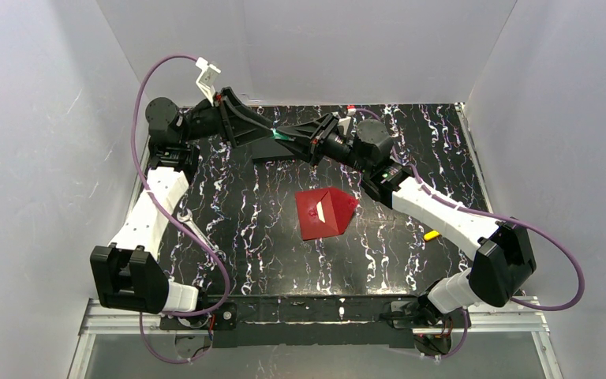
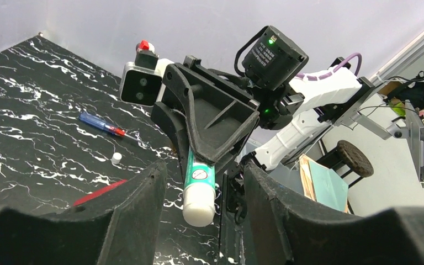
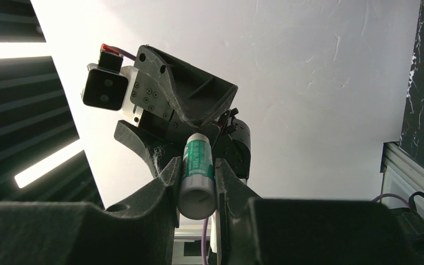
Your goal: Place the letter into the envelope and seal it
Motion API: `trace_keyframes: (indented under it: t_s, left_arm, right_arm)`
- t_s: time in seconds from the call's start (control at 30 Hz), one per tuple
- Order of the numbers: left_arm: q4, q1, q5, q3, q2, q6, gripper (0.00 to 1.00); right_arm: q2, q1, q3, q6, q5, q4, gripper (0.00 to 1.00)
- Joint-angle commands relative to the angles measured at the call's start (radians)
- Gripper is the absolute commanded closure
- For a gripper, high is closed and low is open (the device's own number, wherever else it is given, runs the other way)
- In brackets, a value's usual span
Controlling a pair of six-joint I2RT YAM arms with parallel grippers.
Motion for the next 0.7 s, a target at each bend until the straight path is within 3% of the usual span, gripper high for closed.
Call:
trace_keyframes:
  t_s: [0.0, 0.17, 0.4, 0.6, 0.67]
  left_arm:
    - [0.016, 0.006, 0.032, -0.031, -0.039, 0.005, 0.48]
    - [0.016, 0.006, 0.033, -0.059, -0.05, 0.017, 0.51]
    - [0.013, 0.006, 0.01, -0.059, -0.053, 0.033, 0.7]
    - [0.013, 0.006, 0.006, -0.058, -0.048, 0.05, 0.67]
    - [0.014, 0.006, 0.009, -0.061, -0.046, 0.051, 0.71]
  right_arm:
    - [-0.024, -0.006, 0.056, -0.022, 0.008, 0.001, 0.99]
    - [-0.024, -0.006, 0.068, -0.03, 0.012, -0.008, 0.99]
    - [-0.022, -0.006, 0.075, -0.041, 0.0, -0.032, 0.99]
    - [-0.008, -0.006, 0.102, -0.061, -0.024, -0.093, 0.99]
    - [-0.01, -0.006, 0.1, -0.061, -0.016, -0.094, 0.99]
